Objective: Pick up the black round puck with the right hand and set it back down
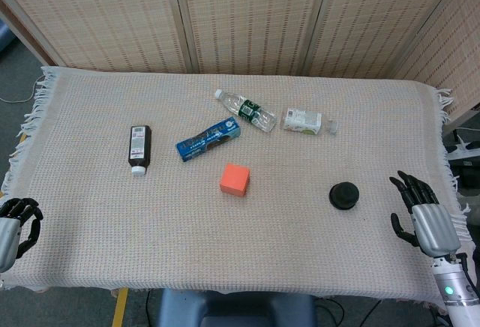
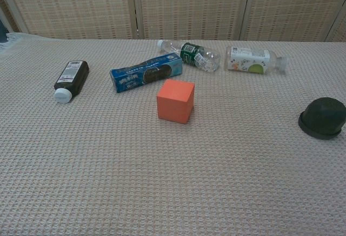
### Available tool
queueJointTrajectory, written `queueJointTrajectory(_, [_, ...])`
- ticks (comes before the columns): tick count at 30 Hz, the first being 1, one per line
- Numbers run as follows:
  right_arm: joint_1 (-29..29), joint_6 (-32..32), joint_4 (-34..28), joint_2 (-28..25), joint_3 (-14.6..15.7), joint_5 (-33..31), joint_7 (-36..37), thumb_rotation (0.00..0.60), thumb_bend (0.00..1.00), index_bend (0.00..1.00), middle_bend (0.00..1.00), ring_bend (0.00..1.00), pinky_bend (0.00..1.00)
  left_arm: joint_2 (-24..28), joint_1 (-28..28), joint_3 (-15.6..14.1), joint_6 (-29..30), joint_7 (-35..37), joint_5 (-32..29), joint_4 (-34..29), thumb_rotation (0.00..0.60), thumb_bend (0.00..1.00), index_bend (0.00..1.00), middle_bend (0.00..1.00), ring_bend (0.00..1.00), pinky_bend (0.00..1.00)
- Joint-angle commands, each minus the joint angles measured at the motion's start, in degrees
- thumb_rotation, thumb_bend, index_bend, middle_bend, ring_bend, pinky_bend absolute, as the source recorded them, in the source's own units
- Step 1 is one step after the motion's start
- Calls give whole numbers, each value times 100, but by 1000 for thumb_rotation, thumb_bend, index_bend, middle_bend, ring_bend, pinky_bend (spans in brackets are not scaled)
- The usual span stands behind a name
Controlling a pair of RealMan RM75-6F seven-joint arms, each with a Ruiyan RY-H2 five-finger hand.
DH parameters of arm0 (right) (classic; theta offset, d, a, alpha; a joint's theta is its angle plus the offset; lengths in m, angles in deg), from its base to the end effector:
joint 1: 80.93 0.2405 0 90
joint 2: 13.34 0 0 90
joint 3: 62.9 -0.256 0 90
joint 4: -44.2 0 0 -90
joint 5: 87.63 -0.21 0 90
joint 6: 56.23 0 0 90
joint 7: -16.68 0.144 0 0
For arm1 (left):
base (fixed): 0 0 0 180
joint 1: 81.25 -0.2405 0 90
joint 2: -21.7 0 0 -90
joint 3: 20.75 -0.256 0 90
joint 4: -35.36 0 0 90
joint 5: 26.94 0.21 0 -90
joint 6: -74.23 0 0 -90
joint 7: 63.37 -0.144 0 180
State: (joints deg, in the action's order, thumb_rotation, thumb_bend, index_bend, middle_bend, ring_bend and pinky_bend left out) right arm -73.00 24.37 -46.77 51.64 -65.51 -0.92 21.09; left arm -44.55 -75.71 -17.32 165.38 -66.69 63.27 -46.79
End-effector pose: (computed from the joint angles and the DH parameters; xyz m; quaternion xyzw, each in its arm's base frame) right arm -0.3076 -0.1966 0.1449 0.6098 -0.4132 0.4007 0.5448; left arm -0.3221 0.1880 0.1751 -0.6247 -0.2735 -0.3805 0.6246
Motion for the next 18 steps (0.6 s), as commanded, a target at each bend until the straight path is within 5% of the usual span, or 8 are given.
queueJointTrajectory(1, [5,-43,-16,-4,5,-40,-42,600,479,74,0,0,98,0,9,-2,-14,8,3,8,600,535,556,382,325,564])
queueJointTrajectory(6, [6,-91,-36,-17,20,-65,-82,600,476,56,0,0,98,-2,22,-16,-38,-5,16,7,600,535,557,382,325,564])
queueJointTrajectory(18, [349,-1009,-134,-7,-29,-595,-282,600,280,0,0,0,159,16,25,5,-56,111,-44,27,600,536,554,385,326,565])
